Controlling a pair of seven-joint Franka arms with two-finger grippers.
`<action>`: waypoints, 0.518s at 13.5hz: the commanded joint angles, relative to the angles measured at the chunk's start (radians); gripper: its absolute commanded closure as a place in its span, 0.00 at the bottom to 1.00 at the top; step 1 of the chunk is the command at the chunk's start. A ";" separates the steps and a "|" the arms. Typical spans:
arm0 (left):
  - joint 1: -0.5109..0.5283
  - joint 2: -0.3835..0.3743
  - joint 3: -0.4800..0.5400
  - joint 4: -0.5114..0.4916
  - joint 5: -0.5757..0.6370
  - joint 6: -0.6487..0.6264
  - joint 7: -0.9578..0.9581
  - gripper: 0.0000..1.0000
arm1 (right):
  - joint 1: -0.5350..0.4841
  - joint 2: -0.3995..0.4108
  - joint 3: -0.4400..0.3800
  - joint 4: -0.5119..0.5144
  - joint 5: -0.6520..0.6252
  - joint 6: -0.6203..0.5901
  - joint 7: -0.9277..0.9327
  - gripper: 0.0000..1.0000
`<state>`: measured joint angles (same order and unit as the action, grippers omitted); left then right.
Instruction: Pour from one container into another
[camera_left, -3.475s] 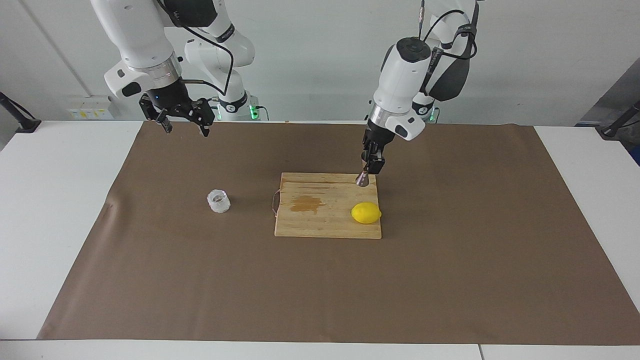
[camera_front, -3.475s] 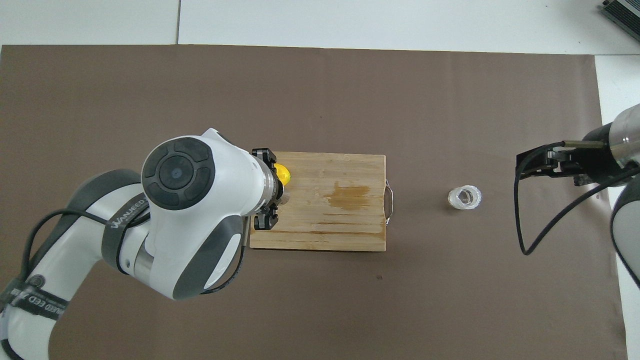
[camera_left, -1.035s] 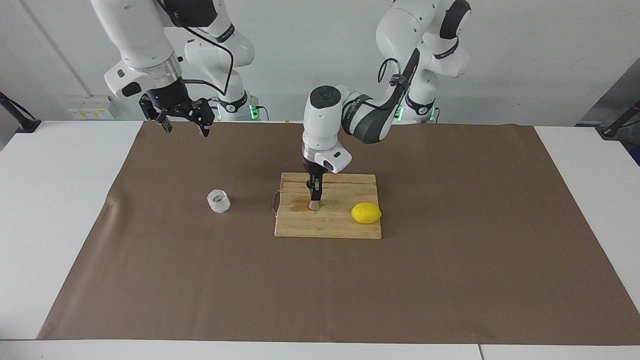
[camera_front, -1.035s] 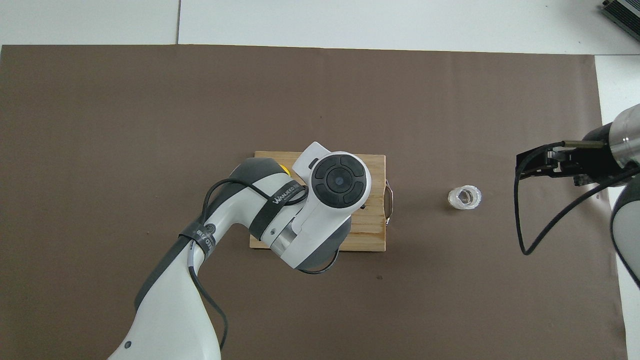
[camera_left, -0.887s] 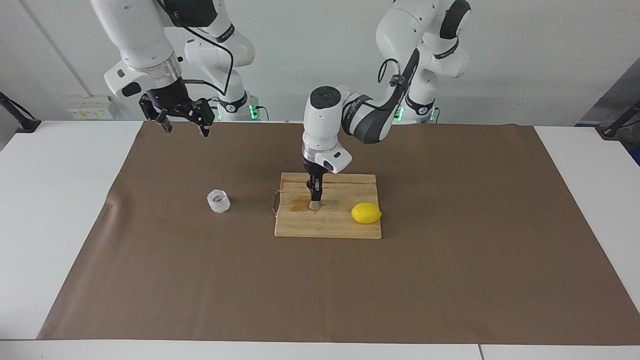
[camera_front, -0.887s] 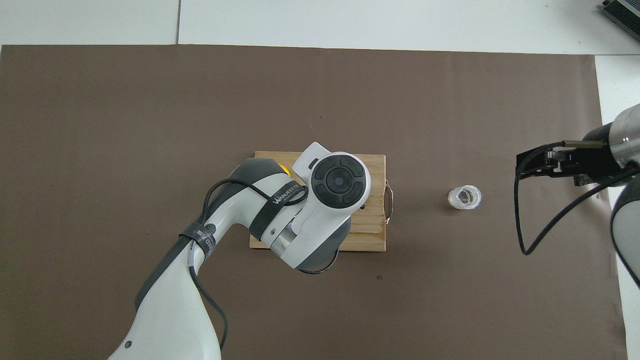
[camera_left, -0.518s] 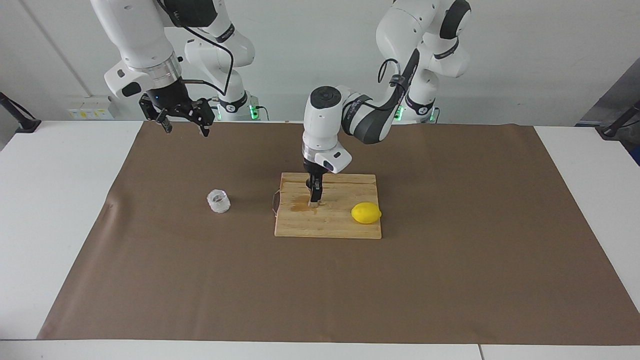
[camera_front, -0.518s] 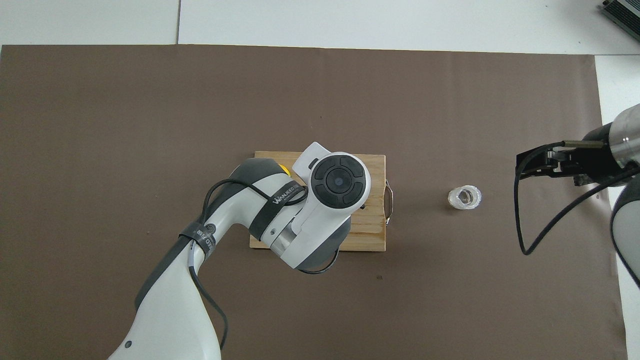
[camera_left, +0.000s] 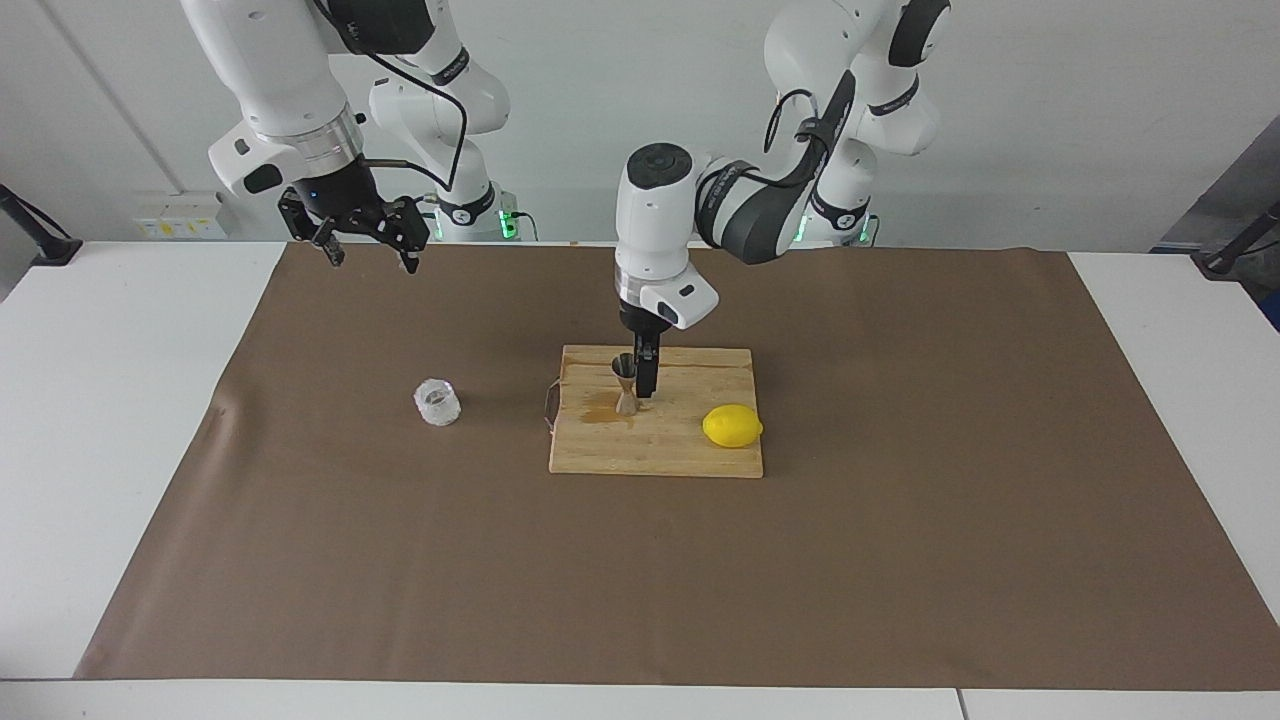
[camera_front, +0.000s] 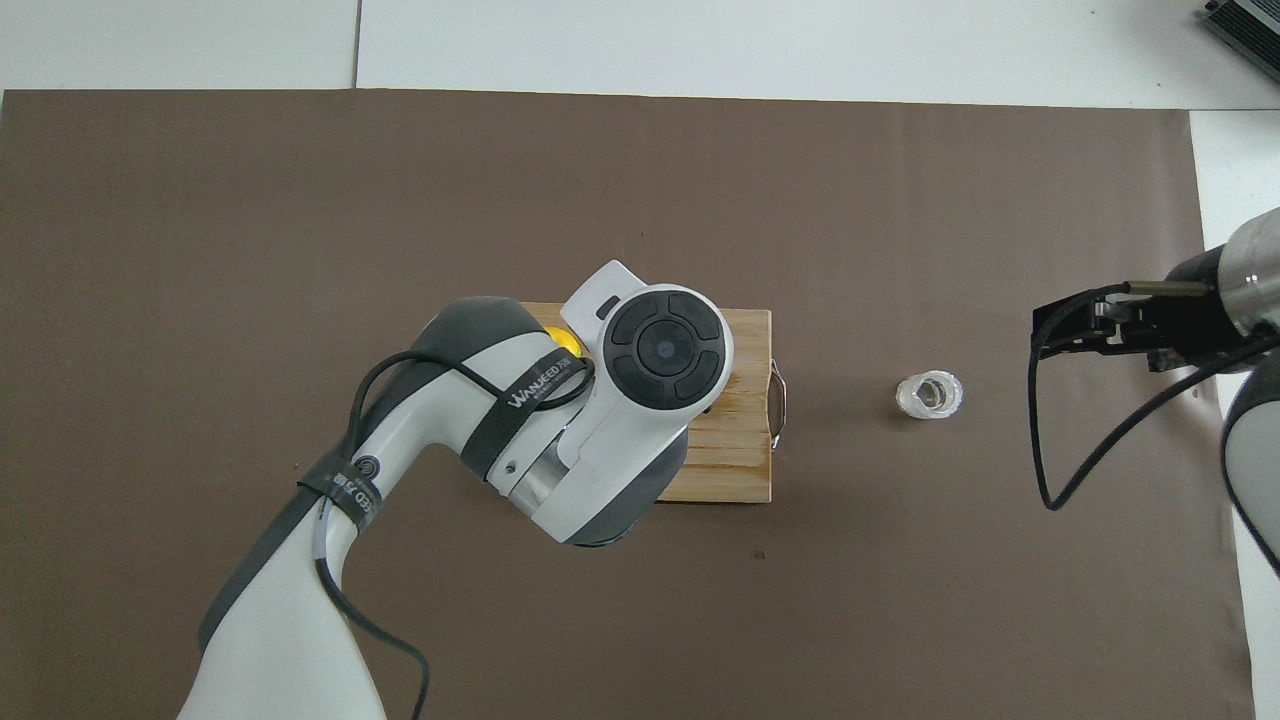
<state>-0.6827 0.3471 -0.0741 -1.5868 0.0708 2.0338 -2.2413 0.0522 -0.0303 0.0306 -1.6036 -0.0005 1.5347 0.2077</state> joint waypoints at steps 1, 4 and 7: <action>0.031 -0.085 -0.001 -0.018 0.009 -0.101 0.142 0.00 | -0.008 -0.005 -0.003 -0.004 0.028 -0.010 -0.017 0.00; 0.048 -0.146 0.007 -0.016 0.009 -0.188 0.377 0.00 | -0.008 -0.005 -0.003 -0.004 0.028 -0.010 -0.017 0.00; 0.115 -0.212 0.007 -0.033 0.007 -0.214 0.552 0.00 | -0.008 -0.005 -0.003 -0.002 0.028 -0.008 -0.019 0.00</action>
<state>-0.6152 0.1943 -0.0648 -1.5877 0.0708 1.8517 -1.8012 0.0522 -0.0303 0.0306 -1.6036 -0.0005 1.5347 0.2076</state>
